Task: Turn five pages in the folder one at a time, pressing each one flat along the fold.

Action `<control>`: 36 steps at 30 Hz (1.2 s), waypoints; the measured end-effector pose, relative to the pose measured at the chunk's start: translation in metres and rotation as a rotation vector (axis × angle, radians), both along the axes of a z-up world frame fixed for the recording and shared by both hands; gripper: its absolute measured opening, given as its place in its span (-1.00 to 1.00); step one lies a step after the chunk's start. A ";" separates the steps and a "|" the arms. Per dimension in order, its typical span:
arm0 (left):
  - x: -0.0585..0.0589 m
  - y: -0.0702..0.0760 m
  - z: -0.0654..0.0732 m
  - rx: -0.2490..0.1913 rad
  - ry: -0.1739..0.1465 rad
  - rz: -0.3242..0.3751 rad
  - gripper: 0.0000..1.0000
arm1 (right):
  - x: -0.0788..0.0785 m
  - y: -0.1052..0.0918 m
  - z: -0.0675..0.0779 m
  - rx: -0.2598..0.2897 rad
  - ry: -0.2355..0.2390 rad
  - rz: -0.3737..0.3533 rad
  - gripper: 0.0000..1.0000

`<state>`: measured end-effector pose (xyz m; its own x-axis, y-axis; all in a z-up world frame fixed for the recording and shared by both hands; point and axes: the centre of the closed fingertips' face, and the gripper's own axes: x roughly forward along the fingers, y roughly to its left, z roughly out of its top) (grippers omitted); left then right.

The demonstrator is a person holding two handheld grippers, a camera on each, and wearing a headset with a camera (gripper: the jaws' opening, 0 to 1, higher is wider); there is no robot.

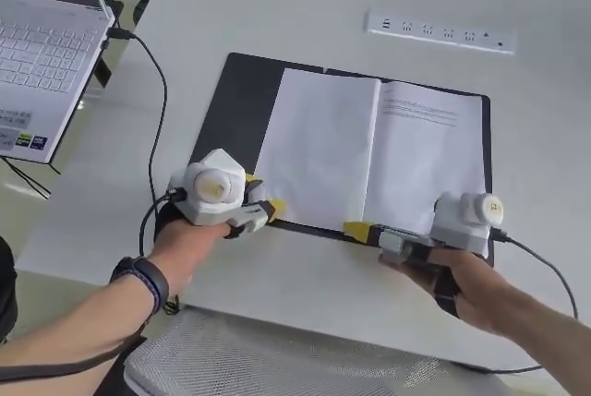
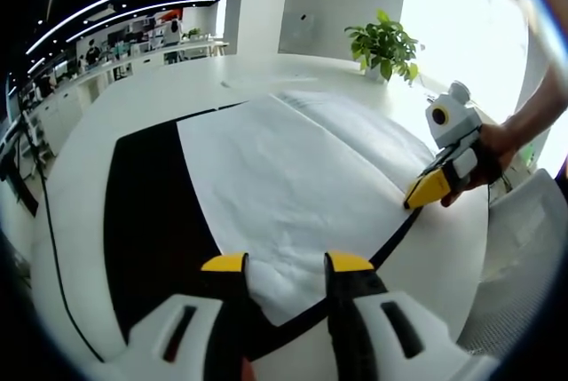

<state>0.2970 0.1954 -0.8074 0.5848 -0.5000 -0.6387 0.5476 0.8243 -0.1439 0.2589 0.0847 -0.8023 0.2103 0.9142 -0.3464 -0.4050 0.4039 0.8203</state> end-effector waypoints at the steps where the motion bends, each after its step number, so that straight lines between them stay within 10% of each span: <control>1: 0.000 0.000 -0.001 0.005 -0.001 -0.004 -0.36 | 0.000 0.000 0.000 0.003 0.008 -0.007 -1.00; 18: -0.001 -0.004 0.001 0.015 0.022 -0.060 -0.21 | 0.000 -0.007 0.015 -0.006 -0.018 -0.008 -0.91; 36: -0.005 -0.019 0.043 0.019 -0.045 -0.137 -0.04 | 0.013 -0.066 0.054 -0.259 -0.278 -0.039 -0.43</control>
